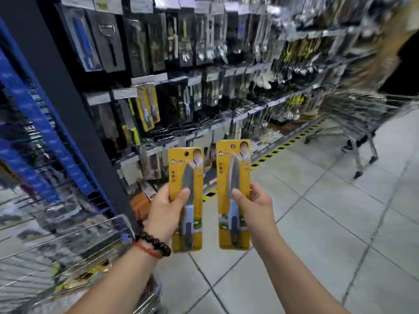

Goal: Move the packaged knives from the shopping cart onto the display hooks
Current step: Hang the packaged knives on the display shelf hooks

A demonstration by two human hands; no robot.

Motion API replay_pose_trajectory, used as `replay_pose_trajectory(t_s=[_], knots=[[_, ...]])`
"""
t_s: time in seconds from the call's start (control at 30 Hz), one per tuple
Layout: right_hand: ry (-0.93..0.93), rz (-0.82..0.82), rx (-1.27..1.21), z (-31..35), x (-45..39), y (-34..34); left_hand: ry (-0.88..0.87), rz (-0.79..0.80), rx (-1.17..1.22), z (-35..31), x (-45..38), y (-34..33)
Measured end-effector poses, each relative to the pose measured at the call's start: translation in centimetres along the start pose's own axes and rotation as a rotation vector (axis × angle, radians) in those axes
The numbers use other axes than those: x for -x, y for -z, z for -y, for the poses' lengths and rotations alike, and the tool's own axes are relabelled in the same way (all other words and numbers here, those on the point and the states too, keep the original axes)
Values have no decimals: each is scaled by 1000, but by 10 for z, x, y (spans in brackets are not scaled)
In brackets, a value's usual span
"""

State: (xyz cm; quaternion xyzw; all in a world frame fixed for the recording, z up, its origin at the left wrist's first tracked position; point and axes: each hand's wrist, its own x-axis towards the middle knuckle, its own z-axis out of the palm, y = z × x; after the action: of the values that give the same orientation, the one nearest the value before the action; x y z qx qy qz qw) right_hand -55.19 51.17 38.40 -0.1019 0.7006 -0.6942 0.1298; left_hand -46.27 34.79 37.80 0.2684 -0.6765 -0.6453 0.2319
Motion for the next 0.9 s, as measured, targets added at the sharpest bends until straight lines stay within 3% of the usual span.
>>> replay_pose_trajectory(t_s=[0.23,0.63,0.9], knots=[[11,25,-41,0,-61,28,-62,-18,-45,-7,-37,-43],[-49,164,98,-8,-249,-2,-19,-212,86,19,-204,-84],[1,305,132,5,-364,-45,-8,-308,150,-5,-295,-92]])
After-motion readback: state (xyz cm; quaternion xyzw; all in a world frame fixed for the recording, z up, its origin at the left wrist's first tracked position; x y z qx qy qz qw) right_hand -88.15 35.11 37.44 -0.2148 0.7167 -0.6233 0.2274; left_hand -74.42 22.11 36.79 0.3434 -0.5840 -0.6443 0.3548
